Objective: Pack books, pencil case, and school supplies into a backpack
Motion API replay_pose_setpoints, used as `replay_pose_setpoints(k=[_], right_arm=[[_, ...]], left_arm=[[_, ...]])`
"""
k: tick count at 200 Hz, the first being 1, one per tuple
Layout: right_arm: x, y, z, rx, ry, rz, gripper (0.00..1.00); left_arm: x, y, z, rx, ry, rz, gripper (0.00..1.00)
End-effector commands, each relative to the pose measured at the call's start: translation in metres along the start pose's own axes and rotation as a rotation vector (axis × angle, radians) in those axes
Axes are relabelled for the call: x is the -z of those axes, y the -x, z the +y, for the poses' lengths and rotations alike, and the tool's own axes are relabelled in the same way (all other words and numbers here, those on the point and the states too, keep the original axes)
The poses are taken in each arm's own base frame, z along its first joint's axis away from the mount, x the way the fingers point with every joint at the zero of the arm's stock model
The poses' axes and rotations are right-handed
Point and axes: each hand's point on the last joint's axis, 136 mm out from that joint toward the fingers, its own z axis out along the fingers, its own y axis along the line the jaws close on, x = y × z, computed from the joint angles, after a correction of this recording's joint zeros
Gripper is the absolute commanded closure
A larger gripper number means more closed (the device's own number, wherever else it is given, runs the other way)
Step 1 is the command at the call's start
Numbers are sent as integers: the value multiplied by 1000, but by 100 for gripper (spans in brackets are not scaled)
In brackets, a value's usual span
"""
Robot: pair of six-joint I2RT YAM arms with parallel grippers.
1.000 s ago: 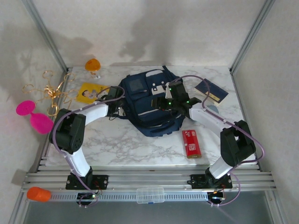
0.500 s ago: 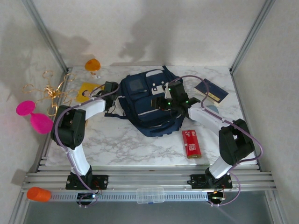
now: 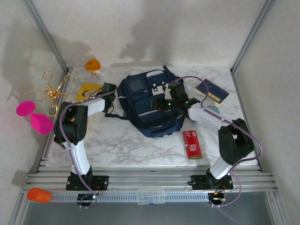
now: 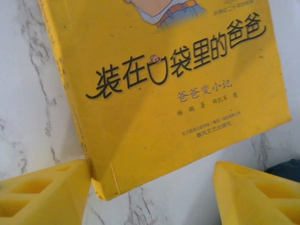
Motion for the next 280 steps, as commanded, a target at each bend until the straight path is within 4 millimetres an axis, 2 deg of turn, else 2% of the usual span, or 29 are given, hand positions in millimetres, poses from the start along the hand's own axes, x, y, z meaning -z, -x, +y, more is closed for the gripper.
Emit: replay_pose_setpoints(k=[1,65,94,115,161,200,233,280], right_arm=[[-4,-1,1,26,0,4,52],[-8,-2,-3,24,-9,10,52],[-10,-1,-3,25,-7,14,52],[-10,-2,-3,23,-5,15,52],[-9,-3,-3,26,-8,15,52],[-9,-2,-3,27,-9,12,52],[-7,-1,-3,32,-10,7,52],[-5,-3,-2,26,-3,3,52]], left_arm=[[-8,12,0,120,11,-40,33],[-23,10,-4,122,16,-21,41],[-33,3,4,130,37,2,53],[-37,1,9,137,44,8,57],[-38,3,6,143,33,7,74],[-31,9,-3,147,11,-3,87],[-17,11,-6,161,-23,3,100],[10,-3,5,141,-53,40,100]])
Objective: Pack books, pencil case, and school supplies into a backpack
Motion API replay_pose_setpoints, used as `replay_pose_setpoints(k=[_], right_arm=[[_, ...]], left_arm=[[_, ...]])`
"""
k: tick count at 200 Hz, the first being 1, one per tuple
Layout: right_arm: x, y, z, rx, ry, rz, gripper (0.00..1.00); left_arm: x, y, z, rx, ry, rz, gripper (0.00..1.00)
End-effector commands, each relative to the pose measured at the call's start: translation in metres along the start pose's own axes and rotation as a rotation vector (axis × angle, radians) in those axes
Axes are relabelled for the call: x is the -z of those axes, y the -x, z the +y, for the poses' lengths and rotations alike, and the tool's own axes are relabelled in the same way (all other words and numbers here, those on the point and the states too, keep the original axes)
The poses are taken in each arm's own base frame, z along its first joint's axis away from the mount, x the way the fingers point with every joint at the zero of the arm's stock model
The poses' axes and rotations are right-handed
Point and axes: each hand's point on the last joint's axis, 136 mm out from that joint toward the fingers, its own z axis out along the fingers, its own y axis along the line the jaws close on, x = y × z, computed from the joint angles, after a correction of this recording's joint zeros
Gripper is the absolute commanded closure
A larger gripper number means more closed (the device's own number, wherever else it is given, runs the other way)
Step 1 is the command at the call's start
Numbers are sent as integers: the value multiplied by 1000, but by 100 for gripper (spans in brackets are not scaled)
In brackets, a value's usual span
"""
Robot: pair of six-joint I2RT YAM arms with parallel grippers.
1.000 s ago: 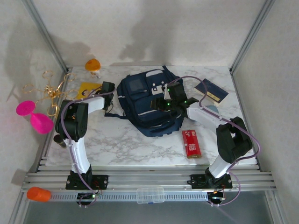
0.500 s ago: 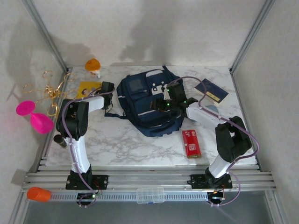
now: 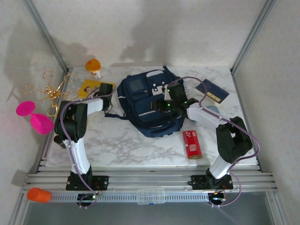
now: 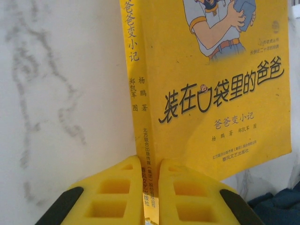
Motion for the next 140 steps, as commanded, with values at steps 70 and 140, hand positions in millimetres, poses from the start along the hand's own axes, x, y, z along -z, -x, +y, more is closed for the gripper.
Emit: replay_pose_setpoints(k=[70,140], right_arm=[[10,0,7,7,25,-27,52],[19,6,17,-6,56,-42,51]], left_arm=[[73,-16,-13,-158,-54,-4,100],[144,8,-67,-338,-82,-180,100]])
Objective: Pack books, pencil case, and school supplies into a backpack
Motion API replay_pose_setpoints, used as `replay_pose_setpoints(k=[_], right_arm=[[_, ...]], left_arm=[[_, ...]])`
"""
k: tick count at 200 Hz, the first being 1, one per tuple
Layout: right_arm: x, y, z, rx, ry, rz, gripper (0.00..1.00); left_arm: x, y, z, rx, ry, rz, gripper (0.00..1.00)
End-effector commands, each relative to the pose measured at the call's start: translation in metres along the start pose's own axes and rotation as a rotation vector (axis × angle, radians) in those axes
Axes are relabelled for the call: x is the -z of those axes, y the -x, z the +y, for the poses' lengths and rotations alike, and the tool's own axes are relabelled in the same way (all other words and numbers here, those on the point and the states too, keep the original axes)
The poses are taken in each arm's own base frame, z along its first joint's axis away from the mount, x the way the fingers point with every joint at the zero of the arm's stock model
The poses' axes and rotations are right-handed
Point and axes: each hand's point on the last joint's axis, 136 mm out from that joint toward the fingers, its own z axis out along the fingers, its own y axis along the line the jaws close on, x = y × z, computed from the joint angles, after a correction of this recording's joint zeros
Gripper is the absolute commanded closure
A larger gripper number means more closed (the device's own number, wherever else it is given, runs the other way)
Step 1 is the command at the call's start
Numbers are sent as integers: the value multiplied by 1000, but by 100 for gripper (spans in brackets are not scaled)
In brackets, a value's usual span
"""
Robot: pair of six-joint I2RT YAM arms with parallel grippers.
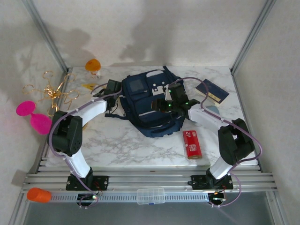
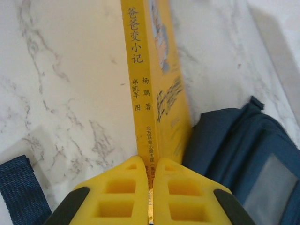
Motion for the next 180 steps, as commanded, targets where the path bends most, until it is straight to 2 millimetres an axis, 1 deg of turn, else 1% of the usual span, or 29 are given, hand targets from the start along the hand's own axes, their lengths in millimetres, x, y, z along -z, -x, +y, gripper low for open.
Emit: replay_pose_setpoints(k=[1,36,51,57,67,76,90,101,114,123,127,134,147,164,180], right_arm=[[11,5,13,4,39,-19,51],[25,15,18,-19,68,-41,50],[33,20,18,-34,83,-56,50],[36,22,18,-34,85,-62,49],[40,23,17,-30,82,-72,48],[41,22,15,-24,72,-77,48],[39,19,9,-24,55,-69,47],[36,16,5,-35,51,-55,47],[32,13,11,-37,90,-35,47],[29,11,13,-36,96,-26,47],[28,11,13,-35,94,-26,46],[27,10,13,-32,88,-25,46],[25,10,13,-31,90,-22,46],[24,6,15,-29,92,-17,46],[23,2,14,-33,88,-7,46]], left_arm=[[43,32,-19,-101,0,-114,100],[79,44,-47,-161,-84,-112,100],[96,43,-60,-213,-124,-98,100],[100,40,-62,-226,-128,-82,100],[102,36,-62,-228,-143,-53,100],[101,26,-63,-238,-175,-13,100],[97,13,-59,-240,-190,39,100],[90,3,-54,-255,-182,64,100],[77,-10,-49,-281,-165,91,100],[67,-18,-49,-319,-145,102,90],[62,-20,-48,-341,-127,100,87],[51,-23,-43,-377,-78,91,84],[33,-24,-40,-459,-1,63,75],[3,-32,-35,-542,84,84,66],[-21,-29,-30,-572,156,93,60]])
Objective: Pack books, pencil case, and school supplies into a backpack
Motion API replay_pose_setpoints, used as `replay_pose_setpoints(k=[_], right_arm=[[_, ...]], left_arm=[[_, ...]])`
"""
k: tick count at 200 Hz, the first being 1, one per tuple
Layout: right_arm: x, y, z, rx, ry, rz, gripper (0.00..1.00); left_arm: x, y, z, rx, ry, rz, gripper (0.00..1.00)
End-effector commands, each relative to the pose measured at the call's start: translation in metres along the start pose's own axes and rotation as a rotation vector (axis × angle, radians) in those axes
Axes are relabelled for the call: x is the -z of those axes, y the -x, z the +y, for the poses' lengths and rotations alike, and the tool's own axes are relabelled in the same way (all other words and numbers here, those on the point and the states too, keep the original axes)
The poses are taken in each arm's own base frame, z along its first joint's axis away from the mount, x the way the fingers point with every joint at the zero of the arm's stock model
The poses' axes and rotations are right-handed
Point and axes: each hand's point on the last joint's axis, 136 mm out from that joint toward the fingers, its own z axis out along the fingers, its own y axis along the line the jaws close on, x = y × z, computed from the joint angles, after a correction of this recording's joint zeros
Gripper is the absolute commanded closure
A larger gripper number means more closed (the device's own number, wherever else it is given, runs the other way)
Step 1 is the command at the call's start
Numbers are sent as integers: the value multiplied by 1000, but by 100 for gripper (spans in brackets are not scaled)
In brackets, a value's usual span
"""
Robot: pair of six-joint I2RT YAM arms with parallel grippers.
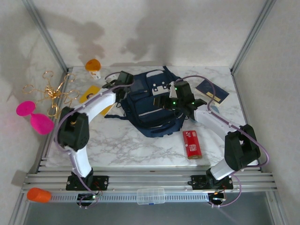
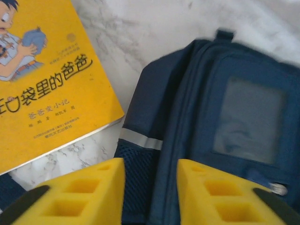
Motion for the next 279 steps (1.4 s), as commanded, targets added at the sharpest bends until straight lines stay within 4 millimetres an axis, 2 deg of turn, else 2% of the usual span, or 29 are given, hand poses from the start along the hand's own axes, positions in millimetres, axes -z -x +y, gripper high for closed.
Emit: replay_pose_setpoints(k=[1,31,49,82,119,152,186,213,230,279], right_arm=[[-6,-11,0,-8,9,31,46],[-4,-17,-7,-20,-9,30,46],[-6,-20,-9,-30,-9,38,46],[-8,-22,-11,-39,-10,44,46],[-9,-23,-12,-41,-14,49,46],[-9,-24,-14,-45,-20,42,46],[-9,-22,-13,-41,-22,45,46],[-10,-23,-15,-42,-25,46,46],[-12,-25,-15,-46,-23,55,46],[-11,-24,-14,-49,-17,49,46]], left_arm=[[-25,4,22,-118,151,30,60],[-53,21,29,-122,226,13,52],[-74,23,38,-120,277,38,50],[-95,29,44,-125,332,35,45],[-118,27,57,-138,386,66,39],[-132,15,65,-146,391,116,38],[-133,-2,84,-175,428,148,40],[-124,-19,96,-170,411,183,44],[-113,-26,97,-161,374,190,45],[-82,-69,92,-179,268,257,53]])
